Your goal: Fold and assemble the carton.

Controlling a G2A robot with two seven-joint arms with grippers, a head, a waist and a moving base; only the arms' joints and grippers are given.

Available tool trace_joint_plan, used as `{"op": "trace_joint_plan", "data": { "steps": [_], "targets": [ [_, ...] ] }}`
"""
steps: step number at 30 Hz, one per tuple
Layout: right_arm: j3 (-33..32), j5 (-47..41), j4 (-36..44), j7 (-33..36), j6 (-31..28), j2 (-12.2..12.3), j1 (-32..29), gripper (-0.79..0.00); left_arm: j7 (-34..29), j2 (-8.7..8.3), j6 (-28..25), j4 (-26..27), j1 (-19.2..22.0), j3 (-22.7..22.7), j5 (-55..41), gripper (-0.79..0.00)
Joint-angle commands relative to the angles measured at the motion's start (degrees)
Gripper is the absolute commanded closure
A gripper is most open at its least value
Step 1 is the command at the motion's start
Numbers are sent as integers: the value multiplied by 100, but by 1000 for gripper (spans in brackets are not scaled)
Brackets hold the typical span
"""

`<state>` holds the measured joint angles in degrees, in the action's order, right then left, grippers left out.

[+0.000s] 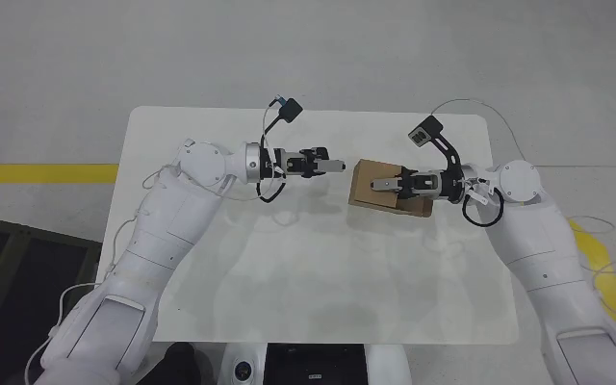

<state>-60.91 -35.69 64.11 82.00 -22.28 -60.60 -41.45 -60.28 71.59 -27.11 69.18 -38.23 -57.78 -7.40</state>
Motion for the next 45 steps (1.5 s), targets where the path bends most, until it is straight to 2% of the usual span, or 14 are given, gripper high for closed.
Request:
{"op": "trace_joint_plan", "data": {
  "steps": [1, 6, 12, 17, 20, 30, 42, 45],
  "targets": [
    [136, 164, -237, -32, -32, -39, 112, 0, 226, -57, -137, 255, -134, -102, 508, -785],
    [486, 449, -769, -147, -104, -174, 415, 0, 830, -189, -454, 851, -523, -350, 1766, -785],
    [838, 365, -1163, -152, -152, -360, 653, 0, 1738, -338, -793, 1535, -1079, -722, 3410, -785],
    [1112, 289, -1469, -164, -163, -518, 815, 0, 2333, -430, -820, 1781, -1473, -921, 4705, -785],
    [1268, 272, -1618, -188, -188, -612, 901, 0, 2575, -467, -827, 1819, -1613, -1000, 5140, -785],
    [1599, 384, -2062, -525, -525, -874, 1147, 0, 2710, -502, -856, 1855, -1719, -1094, 5327, -785],
    [1603, 410, -2051, -559, -559, -877, 1155, 0, 2710, -502, -856, 1855, -1719, -1094, 5327, -785],
    [1606, 458, -1971, -711, -483, -876, 1071, 0, 2751, -509, -777, 1897, -1736, -1044, 5587, -785]
  ]
}}
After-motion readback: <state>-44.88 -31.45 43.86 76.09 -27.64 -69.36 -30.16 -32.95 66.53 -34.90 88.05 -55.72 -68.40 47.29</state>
